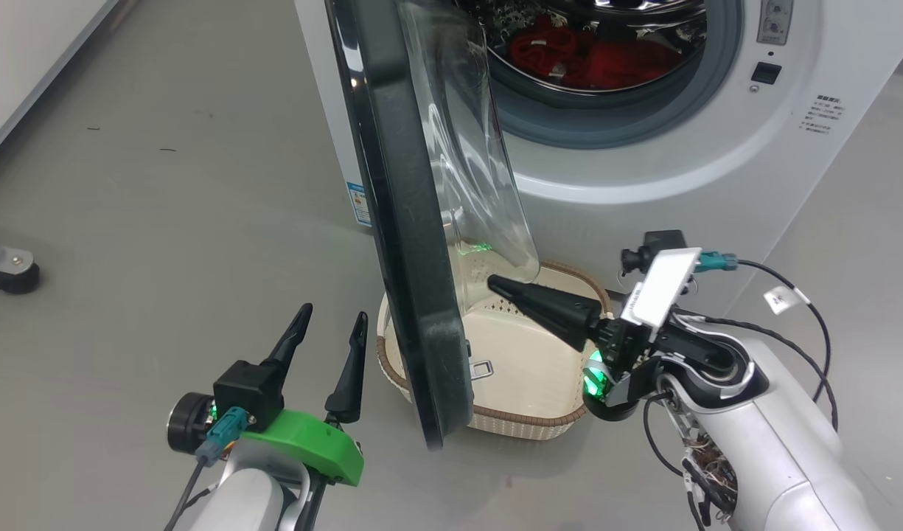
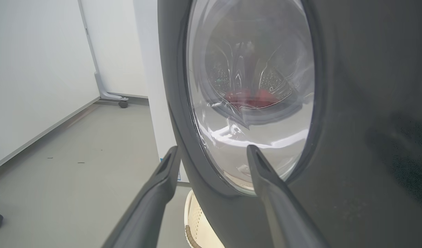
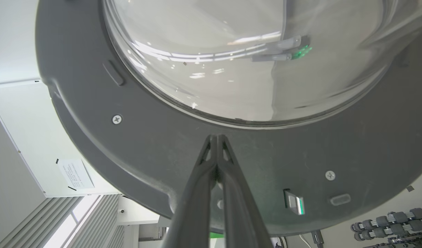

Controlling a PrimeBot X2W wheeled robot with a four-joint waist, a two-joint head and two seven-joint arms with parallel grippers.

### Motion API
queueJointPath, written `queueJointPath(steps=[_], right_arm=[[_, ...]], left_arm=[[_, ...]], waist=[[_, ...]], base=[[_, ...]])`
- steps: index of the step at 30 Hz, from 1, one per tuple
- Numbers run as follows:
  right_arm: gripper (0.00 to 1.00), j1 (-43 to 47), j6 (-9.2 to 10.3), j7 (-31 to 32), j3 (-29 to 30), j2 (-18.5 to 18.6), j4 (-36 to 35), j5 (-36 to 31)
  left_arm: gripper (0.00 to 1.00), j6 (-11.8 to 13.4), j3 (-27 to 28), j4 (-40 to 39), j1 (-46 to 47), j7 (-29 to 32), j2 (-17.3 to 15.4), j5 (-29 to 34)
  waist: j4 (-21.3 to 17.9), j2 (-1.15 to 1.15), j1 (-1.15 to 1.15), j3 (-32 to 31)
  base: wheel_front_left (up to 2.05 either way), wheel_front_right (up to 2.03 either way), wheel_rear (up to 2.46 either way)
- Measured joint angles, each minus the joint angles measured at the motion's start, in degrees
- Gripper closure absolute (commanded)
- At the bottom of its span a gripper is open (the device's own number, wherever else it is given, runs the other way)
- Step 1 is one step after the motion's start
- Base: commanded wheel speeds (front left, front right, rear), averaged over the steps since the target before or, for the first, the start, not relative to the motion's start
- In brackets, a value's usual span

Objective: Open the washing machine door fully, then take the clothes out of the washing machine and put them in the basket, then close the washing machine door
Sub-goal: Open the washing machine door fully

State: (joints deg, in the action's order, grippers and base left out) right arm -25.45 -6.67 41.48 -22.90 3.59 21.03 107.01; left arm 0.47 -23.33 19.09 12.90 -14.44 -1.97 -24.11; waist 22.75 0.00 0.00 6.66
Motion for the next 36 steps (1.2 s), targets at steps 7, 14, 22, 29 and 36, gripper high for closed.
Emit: queueJointPath(steps=[7, 14, 22, 29, 36], right_arm=[[1.00, 2.5, -0.30, -5.3, 6.2, 0.3, -2.7, 0.2], [0.00, 6.4, -0.30, -12.2, 12.6, 3.1, -7.2, -3.7], [0.00, 12.5, -0.30, -23.1, 15.3, 6.4, -11.1, -16.8], [0.00, 17.6, -0.31, -33.8, 13.1, 9.7, -12.6, -32.8], [0.00, 22.3, -0.32, -45.3, 11.2, 14.4, -10.6, -50.2]], left_arm=[[0.00, 0.3, 0.9, -0.4, -0.2, 0.0, 0.0, 0.0], [0.00, 0.3, 0.8, -0.4, -0.3, 0.0, 0.0, 0.0], [0.00, 0.3, 1.0, -0.4, -1.1, 0.0, 0.0, 0.0], [0.00, 0.5, 1.3, -0.2, -1.3, 0.0, 0.0, 0.0], [0.00, 0.5, 1.3, 0.4, -2.4, 0.0, 0.0, 0.0]], waist=[[-0.8, 0.00, 0.00, 0.2], [-1.1, 0.00, 0.00, -0.3], [-1.2, 0.00, 0.00, -0.9], [-1.3, 0.00, 0.00, -1.3], [-1.5, 0.00, 0.00, -2.1]], base=[[0.00, 0.00, 0.00], [0.00, 0.00, 0.00], [0.00, 0.00, 0.00], [0.00, 0.00, 0.00], [0.00, 0.00, 0.00]])
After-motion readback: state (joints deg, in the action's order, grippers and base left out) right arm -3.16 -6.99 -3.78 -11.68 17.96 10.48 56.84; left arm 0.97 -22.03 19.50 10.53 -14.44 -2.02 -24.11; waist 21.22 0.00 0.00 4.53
